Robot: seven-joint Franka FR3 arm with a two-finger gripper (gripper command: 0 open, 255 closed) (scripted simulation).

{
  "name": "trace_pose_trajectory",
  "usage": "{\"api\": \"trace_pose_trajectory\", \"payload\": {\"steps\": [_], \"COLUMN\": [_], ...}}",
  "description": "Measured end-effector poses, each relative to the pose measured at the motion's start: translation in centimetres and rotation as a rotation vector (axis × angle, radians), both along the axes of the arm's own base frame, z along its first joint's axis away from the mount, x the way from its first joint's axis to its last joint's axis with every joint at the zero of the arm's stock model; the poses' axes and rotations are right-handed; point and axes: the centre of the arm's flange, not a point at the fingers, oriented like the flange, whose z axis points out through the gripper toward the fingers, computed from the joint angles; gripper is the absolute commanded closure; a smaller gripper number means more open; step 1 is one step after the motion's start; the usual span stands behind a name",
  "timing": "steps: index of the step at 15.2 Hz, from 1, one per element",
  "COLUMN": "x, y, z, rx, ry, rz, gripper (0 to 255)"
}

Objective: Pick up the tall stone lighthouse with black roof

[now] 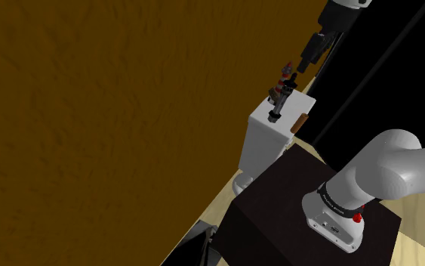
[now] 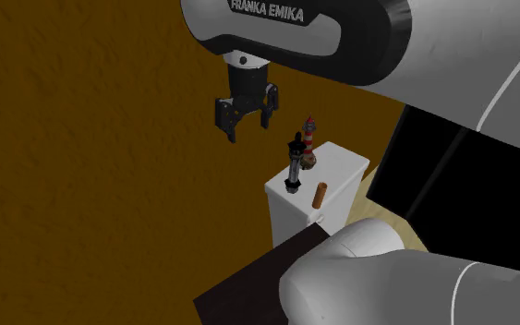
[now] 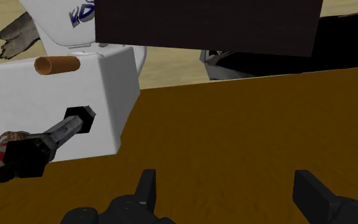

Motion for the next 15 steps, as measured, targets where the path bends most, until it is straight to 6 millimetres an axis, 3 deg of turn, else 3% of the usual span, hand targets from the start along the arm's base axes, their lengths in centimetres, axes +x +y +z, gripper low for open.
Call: {"api": "trace_pose_trajectory", "payload": {"steps": [4,15], "x": [0.8,4.5], "y": [-1.5,-11.0], "z": [-1.8,-10.1], "rx": [-0.014,-0.089], "ry": [-0.011,-0.077], "rz": [-0.024,-0.147], "gripper": [0,0]}}
